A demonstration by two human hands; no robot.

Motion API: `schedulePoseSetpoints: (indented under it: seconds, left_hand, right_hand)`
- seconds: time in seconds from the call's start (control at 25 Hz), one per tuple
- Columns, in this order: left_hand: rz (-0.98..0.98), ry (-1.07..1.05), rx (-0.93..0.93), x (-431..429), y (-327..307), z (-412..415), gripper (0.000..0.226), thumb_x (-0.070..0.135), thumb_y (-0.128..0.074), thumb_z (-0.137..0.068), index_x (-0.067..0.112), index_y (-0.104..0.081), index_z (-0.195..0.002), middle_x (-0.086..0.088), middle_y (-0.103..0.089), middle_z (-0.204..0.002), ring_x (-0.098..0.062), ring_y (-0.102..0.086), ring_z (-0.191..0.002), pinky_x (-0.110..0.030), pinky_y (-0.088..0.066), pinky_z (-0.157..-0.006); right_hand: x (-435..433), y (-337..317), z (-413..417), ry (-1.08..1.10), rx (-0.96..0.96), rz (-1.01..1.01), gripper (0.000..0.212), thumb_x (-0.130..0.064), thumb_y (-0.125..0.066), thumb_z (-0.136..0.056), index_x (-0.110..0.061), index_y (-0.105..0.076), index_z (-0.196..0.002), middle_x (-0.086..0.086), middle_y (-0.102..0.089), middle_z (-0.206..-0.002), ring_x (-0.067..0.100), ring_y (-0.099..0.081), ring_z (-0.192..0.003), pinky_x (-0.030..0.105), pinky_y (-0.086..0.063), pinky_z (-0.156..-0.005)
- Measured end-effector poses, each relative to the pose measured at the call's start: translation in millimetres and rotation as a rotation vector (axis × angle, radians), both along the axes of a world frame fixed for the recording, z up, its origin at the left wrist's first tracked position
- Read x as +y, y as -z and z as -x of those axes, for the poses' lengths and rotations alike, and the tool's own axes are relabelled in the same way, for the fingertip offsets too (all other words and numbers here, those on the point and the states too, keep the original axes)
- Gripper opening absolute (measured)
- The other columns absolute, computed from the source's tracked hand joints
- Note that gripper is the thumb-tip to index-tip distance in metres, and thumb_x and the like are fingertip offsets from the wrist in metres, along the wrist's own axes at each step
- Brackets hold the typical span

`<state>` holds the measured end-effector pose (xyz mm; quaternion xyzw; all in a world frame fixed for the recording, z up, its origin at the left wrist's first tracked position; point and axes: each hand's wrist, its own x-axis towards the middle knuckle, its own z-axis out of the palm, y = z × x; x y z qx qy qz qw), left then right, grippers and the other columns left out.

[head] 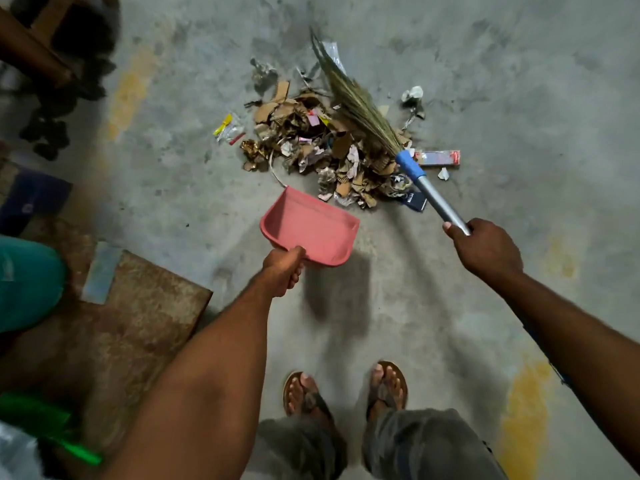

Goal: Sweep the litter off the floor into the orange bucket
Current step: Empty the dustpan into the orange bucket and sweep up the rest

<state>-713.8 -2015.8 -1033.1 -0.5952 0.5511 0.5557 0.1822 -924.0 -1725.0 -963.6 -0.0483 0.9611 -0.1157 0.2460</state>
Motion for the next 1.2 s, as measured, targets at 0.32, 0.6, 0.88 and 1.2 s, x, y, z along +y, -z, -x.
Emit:
schedulePoseSetpoints:
  seconds: [0.32, 0.6, 0.88, 1.2]
  left_hand:
    - [-0.132, 0.204, 0.028, -3, 135, 61, 0.041, 0.033, -0.052, -0.105, 0.015, -0.053, -0.068, 0.001, -0.042, -0.052, -0.009, -0.034, -0.039, -0.019, -0.023, -0.037]
    - [0.011, 0.218, 0.229, 4, 208, 174, 0.036, 0.032, -0.057, -0.102, 0.015, -0.054, -0.071, 0.001, -0.044, -0.056, -0.008, -0.034, -0.036, -0.018, -0.023, -0.035]
    - [-0.003, 0.207, 0.257, 1, 216, 186, 0.038, 0.038, -0.053, -0.104, 0.016, -0.055, -0.073, 0.003, -0.043, -0.056, -0.008, -0.033, -0.041, -0.02, -0.024, -0.037]
    - [0.084, -0.042, 0.24, -16, 208, 113, 0.037, 0.038, -0.06, -0.102, 0.013, -0.06, -0.075, 0.002, -0.048, -0.056, -0.009, -0.037, -0.04, -0.019, -0.028, -0.034]
  right_hand:
    - [86, 135, 18, 0.07, 0.082, 0.044, 0.049, -0.058, -0.053, -0.096, -0.015, -0.055, -0.073, 0.007, -0.06, -0.069, 0.03, -0.058, -0.067, 0.035, -0.041, -0.055]
    - [119, 212, 15, -0.044, -0.008, 0.143, 0.039, -0.058, -0.061, -0.094, -0.023, -0.065, -0.08, 0.001, -0.064, -0.069, 0.018, -0.062, -0.067, 0.037, -0.049, -0.064]
    - [124, 205, 16, -0.004, 0.109, 0.164, 0.039, -0.06, -0.057, -0.096, -0.024, -0.063, -0.082, 0.001, -0.063, -0.069, 0.02, -0.061, -0.065, 0.037, -0.046, -0.058]
    - [74, 207, 49, -0.073, 0.07, 0.174, 0.036, -0.054, -0.06, -0.096, -0.02, -0.066, -0.086, 0.003, -0.063, -0.074, 0.02, -0.059, -0.069, 0.034, -0.043, -0.059]
